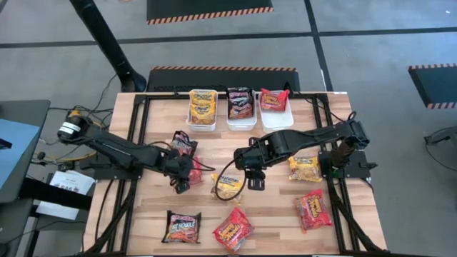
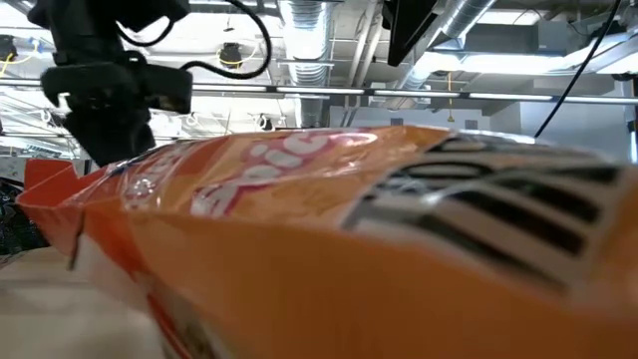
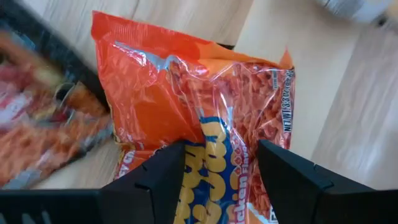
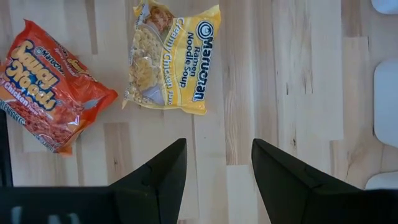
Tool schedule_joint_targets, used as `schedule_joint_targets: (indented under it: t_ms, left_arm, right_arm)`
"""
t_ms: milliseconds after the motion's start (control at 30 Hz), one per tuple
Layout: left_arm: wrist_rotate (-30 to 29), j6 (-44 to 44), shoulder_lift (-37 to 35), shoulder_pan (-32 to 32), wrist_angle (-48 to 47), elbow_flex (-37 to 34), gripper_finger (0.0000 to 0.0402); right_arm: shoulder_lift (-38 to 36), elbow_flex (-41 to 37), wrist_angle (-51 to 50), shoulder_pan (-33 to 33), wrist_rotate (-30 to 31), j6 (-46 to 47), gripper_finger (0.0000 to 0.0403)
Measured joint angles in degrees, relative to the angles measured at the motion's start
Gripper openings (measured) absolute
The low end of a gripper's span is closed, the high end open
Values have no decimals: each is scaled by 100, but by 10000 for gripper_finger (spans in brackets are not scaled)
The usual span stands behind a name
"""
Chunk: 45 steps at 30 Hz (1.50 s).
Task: Sort Maruchan noodles
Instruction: Put the orange noodle pack into the right white bin
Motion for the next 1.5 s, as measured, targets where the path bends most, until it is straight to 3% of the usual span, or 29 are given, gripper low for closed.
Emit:
schedule_joint_targets:
  t_ms: [200, 367, 733, 1033, 1500]
  left_arm:
    - [-235, -58, 611, -22, 184, 49, 194]
    - [-389, -215, 719, -52, 296, 54, 179]
    - [-383, 104, 719, -172, 542, 30, 12]
    - [-89, 591, 496, -452, 415, 486, 1]
    - [-674, 912, 287, -667, 511, 564, 1]
  right_arm:
    - [0, 0, 14, 0, 2, 1, 205]
    - [0, 0, 16, 0, 2, 15, 205]
    - [0, 0, 98, -4, 9, 13, 181]
    - [0, 1, 167, -47, 7, 46, 167]
    - [0, 171, 250, -233, -1, 12, 168]
